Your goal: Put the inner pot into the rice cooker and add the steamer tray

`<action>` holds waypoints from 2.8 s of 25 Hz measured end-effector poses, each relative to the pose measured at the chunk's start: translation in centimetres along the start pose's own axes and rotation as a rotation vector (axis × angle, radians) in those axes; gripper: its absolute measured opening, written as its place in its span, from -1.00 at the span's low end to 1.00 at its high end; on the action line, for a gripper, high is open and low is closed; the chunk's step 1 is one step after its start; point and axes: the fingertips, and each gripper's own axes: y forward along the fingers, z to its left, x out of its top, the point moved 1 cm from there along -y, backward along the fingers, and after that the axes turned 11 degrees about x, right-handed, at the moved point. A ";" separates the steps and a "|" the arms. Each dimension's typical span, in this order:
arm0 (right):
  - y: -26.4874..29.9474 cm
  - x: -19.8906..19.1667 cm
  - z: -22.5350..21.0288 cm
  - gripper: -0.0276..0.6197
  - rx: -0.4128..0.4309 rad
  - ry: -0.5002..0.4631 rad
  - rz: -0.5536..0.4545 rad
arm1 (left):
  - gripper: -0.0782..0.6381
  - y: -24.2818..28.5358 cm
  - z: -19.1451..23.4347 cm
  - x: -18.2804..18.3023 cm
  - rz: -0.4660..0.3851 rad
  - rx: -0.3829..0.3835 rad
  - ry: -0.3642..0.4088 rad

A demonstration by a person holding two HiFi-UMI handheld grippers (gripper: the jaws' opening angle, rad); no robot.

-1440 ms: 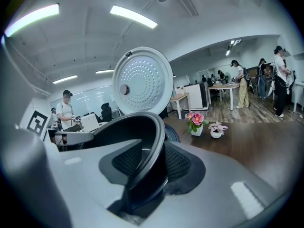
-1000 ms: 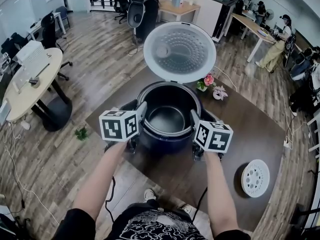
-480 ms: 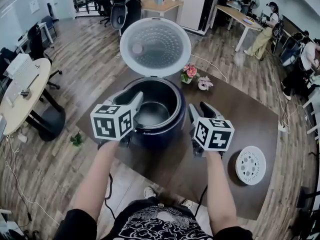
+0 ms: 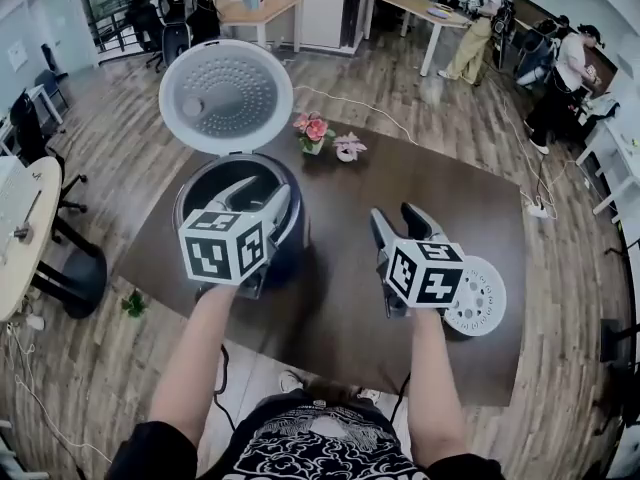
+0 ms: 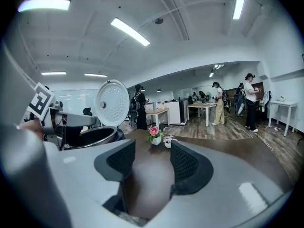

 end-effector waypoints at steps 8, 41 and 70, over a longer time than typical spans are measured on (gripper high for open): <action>-7.4 -2.3 -6.9 -0.12 -0.136 0.068 -0.017 | -0.07 2.9 -10.4 -1.1 0.009 -0.147 0.047; -29.7 -15.7 -26.2 0.02 -0.356 0.334 0.062 | 0.04 7.3 -38.3 -19.2 0.390 -0.445 0.011; -28.5 -25.0 -30.9 -0.47 -0.078 0.644 0.279 | -0.36 8.1 -41.4 -26.8 0.727 -0.344 -0.345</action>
